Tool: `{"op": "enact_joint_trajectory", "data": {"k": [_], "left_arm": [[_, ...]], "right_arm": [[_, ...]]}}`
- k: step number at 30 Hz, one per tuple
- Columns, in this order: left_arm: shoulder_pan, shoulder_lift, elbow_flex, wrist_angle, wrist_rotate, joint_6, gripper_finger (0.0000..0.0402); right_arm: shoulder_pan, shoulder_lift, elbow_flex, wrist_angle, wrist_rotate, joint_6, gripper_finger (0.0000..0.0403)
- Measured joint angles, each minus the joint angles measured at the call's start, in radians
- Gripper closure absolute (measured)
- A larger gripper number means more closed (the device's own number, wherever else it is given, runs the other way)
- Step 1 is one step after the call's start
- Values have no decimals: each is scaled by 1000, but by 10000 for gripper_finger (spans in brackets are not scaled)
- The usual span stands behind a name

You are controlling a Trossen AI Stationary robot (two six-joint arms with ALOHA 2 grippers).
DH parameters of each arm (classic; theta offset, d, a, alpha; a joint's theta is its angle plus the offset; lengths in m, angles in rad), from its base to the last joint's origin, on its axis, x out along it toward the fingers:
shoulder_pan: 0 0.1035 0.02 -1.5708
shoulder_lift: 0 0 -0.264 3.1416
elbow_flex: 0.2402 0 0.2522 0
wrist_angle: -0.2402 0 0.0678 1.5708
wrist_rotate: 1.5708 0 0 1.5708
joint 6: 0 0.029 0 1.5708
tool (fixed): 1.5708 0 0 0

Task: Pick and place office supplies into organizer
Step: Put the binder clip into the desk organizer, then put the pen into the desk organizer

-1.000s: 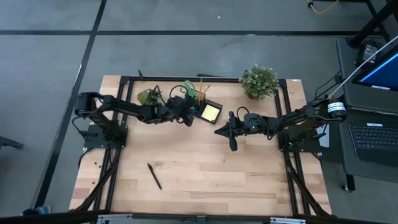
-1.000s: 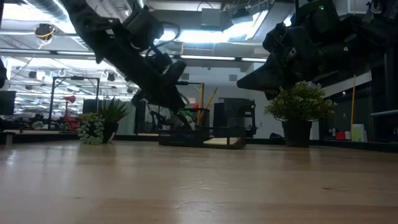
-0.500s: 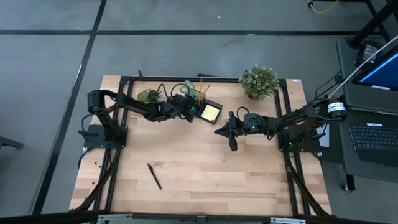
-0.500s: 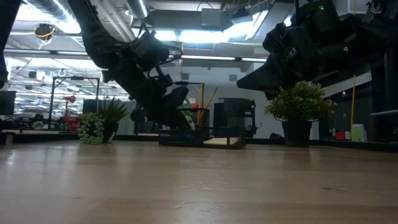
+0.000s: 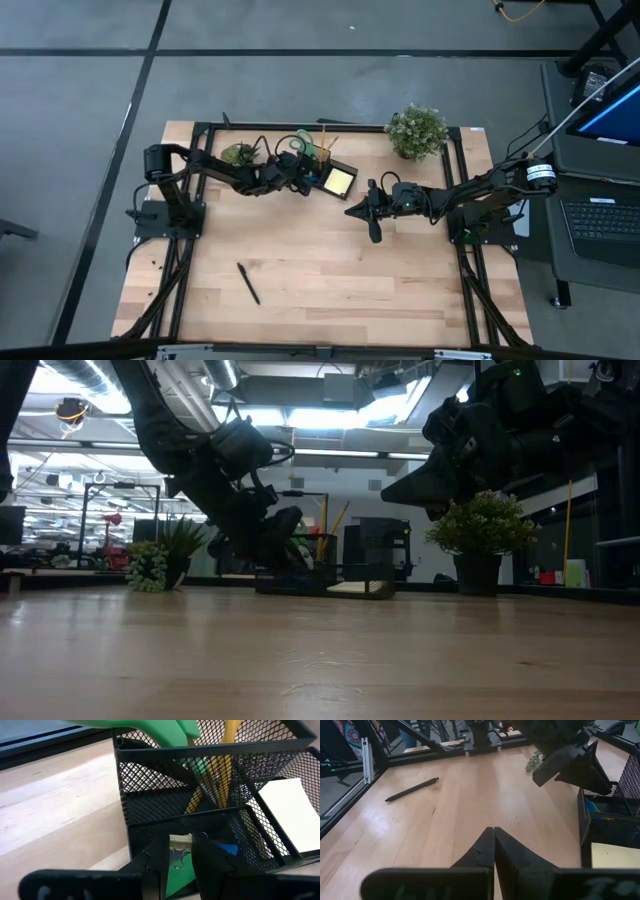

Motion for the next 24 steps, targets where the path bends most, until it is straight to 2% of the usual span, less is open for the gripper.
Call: {"op": "enact_joint_trajectory", "data": {"k": [16, 24], "left_arm": [[-1, 0, 0, -1, 16, 10, 290], [-32, -57, 0, -47, 209, 171, 288]], "right_arm": [[0, 0, 0, 0, 0, 0, 393], [0, 0, 0, 1, 0, 3, 393]]}}
